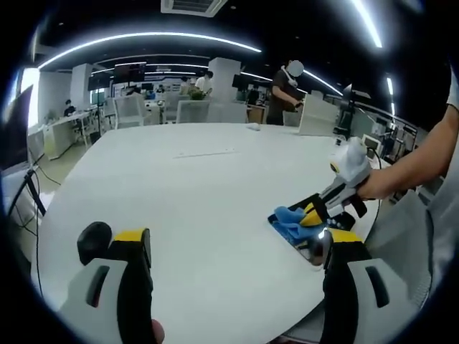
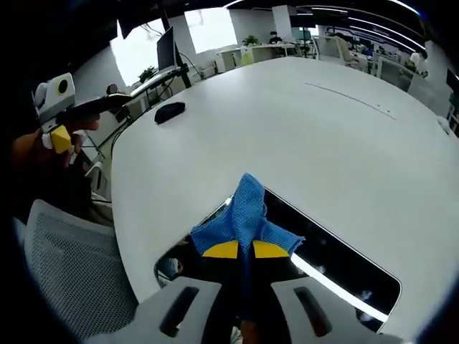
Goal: Wipe the mirror surface with the cleaning cloth until all visible marks leave the cleaned area.
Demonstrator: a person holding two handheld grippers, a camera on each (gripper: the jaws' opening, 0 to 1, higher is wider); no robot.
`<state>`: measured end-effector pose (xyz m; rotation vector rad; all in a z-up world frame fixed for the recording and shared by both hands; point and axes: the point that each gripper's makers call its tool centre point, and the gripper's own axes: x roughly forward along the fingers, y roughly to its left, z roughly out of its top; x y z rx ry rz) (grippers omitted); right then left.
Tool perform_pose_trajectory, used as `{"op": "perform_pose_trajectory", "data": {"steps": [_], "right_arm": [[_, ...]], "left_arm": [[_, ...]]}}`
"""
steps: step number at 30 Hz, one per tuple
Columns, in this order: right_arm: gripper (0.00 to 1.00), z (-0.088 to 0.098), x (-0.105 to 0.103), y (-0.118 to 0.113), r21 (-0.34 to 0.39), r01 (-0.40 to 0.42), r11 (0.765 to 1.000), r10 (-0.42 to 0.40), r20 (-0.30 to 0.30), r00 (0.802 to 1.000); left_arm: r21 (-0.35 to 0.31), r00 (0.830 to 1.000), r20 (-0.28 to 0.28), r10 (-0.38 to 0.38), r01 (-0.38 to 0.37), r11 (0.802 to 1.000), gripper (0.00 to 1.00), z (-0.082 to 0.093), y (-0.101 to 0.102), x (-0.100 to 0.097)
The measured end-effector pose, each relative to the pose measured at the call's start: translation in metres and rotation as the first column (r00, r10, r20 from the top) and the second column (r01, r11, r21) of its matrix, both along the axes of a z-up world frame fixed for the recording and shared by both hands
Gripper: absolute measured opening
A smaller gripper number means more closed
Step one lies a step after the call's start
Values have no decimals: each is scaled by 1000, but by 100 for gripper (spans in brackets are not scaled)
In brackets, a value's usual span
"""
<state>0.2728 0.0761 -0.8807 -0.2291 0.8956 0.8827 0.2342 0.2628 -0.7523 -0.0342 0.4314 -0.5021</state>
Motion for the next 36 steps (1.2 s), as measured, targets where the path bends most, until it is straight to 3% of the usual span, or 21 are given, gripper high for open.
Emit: {"op": "perform_pose_trajectory", "data": {"steps": [22,30,36], "right_arm": [[0,2,-3,-69,-21,47,999,-47,-14,999],[0,2,1,-107,-33,121,992,-122,-35,992],[0,3,1,-130,-70,126,990,-129,-39,991]], "left_arm": [[13,999,14,-29,29,999,99,12,-14,-5],[10,999,25,-31,31,999,99,15,-14,-6],[4,999,34,-28,27,1000,99,18,-17,-8]]}}
